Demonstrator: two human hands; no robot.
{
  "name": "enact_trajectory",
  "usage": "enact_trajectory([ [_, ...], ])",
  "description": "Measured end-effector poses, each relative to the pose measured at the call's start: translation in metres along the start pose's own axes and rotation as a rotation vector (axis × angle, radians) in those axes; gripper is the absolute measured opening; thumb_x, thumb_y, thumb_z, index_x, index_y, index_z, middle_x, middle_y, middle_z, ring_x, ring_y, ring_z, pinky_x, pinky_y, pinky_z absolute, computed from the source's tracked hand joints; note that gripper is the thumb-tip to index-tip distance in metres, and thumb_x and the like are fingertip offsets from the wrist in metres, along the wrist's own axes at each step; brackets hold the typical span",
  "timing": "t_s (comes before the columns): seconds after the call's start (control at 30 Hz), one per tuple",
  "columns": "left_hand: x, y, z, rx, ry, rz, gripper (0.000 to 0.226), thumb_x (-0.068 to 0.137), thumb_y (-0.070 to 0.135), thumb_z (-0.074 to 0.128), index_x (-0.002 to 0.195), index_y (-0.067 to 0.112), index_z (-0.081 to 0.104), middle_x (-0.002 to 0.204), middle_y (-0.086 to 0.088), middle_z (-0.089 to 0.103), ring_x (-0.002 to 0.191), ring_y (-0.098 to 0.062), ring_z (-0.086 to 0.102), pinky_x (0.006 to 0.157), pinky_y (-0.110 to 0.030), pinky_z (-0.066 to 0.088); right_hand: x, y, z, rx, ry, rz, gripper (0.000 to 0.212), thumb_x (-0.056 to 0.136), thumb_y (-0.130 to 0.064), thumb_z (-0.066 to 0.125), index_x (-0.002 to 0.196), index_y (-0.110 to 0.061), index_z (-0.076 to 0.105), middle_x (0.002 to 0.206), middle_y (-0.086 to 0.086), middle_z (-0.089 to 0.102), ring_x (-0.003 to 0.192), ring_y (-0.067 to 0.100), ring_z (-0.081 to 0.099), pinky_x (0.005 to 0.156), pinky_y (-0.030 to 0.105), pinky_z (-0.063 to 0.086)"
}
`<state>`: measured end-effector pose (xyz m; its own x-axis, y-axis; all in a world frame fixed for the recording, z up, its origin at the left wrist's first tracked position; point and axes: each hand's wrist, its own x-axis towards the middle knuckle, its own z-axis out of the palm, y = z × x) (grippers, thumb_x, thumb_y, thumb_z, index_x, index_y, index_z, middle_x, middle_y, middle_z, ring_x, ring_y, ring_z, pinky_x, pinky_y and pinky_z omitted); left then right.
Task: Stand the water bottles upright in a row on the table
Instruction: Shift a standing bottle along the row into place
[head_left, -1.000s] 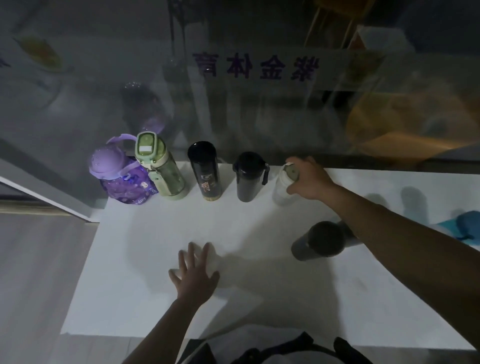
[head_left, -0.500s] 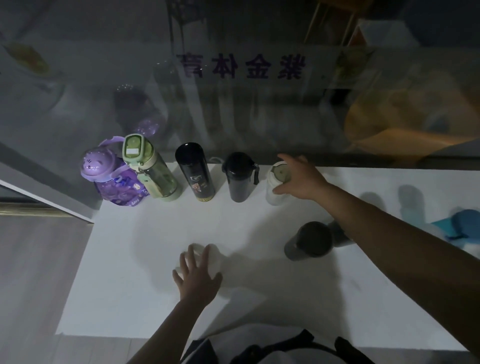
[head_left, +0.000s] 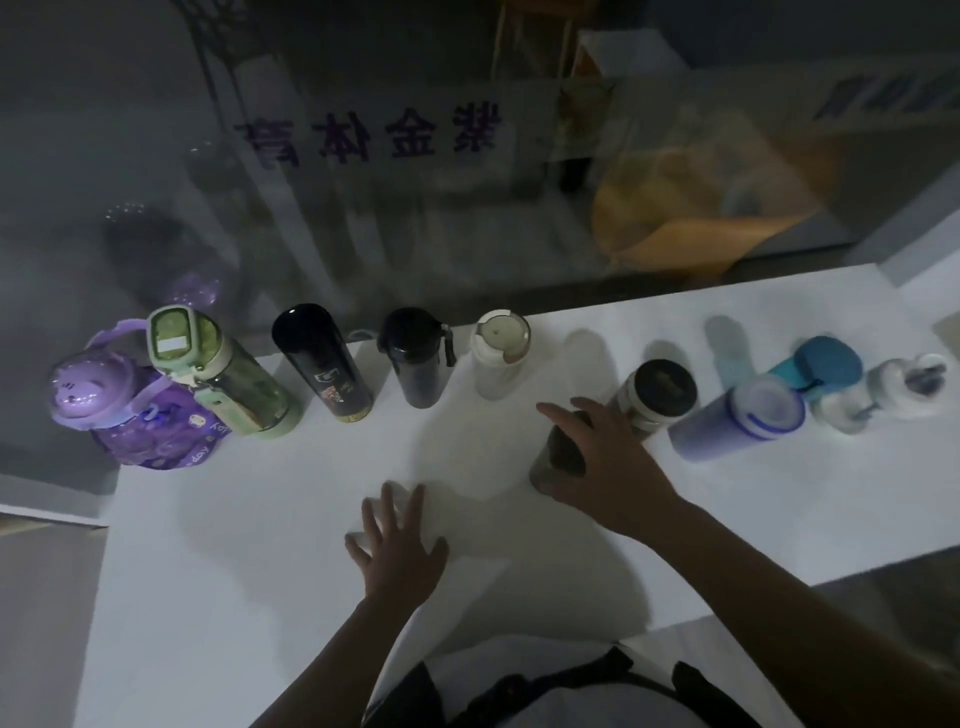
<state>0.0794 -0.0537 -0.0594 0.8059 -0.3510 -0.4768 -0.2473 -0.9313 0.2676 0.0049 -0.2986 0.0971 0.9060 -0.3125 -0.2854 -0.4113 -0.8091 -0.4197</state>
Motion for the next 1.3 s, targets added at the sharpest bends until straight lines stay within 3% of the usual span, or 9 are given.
enact_trajectory([
  [0.17,-0.002,0.002,0.0,0.022,-0.017,0.017,0.079,0.092,0.057,0.043,0.153,0.039,-0.004,0.162,-0.002,-0.018,0.148,-0.032,-0.018,0.116,-0.062,0.004,0.005,0.0,-0.002,-0.074,-0.002,-0.011,0.06,0.084,-0.032,0.065,0.139,-0.028,0.042,0.145,0.008,0.033,0.13,0.034,0.033,0.103,0.047,0.04],
  [0.33,-0.002,0.0,0.0,0.037,-0.036,0.015,0.079,0.091,0.057,0.043,0.152,0.04,-0.005,0.163,-0.002,-0.018,0.149,-0.032,-0.017,0.115,-0.062,0.006,0.026,-0.002,-0.043,-0.061,-0.029,-0.028,0.054,0.077,-0.029,0.071,0.128,-0.028,0.053,0.123,0.006,0.052,0.109,0.028,0.051,0.093,0.041,0.047],
  [0.43,-0.005,-0.001,-0.002,0.054,-0.04,0.022,0.079,0.091,0.056,0.043,0.152,0.041,-0.004,0.163,-0.001,-0.016,0.149,-0.031,-0.013,0.115,-0.062,0.009,0.042,-0.003,-0.08,-0.058,-0.02,-0.021,0.054,0.076,-0.027,0.076,0.125,-0.028,0.054,0.116,0.0,0.051,0.102,0.019,0.05,0.082,0.031,0.045],
  [0.53,-0.008,0.0,-0.002,0.046,-0.053,0.015,0.078,0.092,0.054,0.044,0.152,0.042,-0.004,0.162,0.001,-0.017,0.149,-0.03,-0.014,0.115,-0.063,0.009,0.063,0.002,-0.107,-0.049,0.037,-0.05,0.052,0.073,-0.029,0.079,0.12,-0.025,0.058,0.113,0.002,0.056,0.098,0.02,0.056,0.079,0.032,0.049],
  [0.67,-0.014,0.006,0.004,0.017,-0.046,-0.039,0.078,0.091,0.054,0.045,0.15,0.047,-0.006,0.163,0.003,-0.016,0.15,-0.028,-0.013,0.114,-0.064,0.011,0.093,0.018,-0.118,-0.084,0.079,-0.073,0.054,0.072,-0.026,0.081,0.121,-0.019,0.059,0.119,0.007,0.063,0.105,0.027,0.06,0.087,0.041,0.051],
  [1.07,-0.044,0.04,0.033,-0.058,-0.025,-0.2,0.079,0.092,0.056,0.044,0.15,0.047,-0.008,0.162,0.004,-0.019,0.15,-0.028,-0.013,0.114,-0.064,0.012,0.148,0.055,-0.086,-0.147,0.024,-0.156,0.06,0.077,-0.028,0.076,0.131,-0.026,0.049,0.132,0.007,0.047,0.122,0.032,0.044,0.099,0.045,0.045],
  [1.3,-0.057,0.06,0.046,-0.109,-0.029,-0.281,0.081,0.091,0.053,0.047,0.15,0.046,-0.009,0.162,0.004,-0.02,0.15,-0.028,-0.015,0.114,-0.064,0.012,0.159,0.06,-0.081,-0.158,0.028,-0.232,0.059,0.078,-0.029,0.075,0.131,-0.027,0.05,0.133,0.006,0.048,0.121,0.032,0.046,0.094,0.045,0.048],
])
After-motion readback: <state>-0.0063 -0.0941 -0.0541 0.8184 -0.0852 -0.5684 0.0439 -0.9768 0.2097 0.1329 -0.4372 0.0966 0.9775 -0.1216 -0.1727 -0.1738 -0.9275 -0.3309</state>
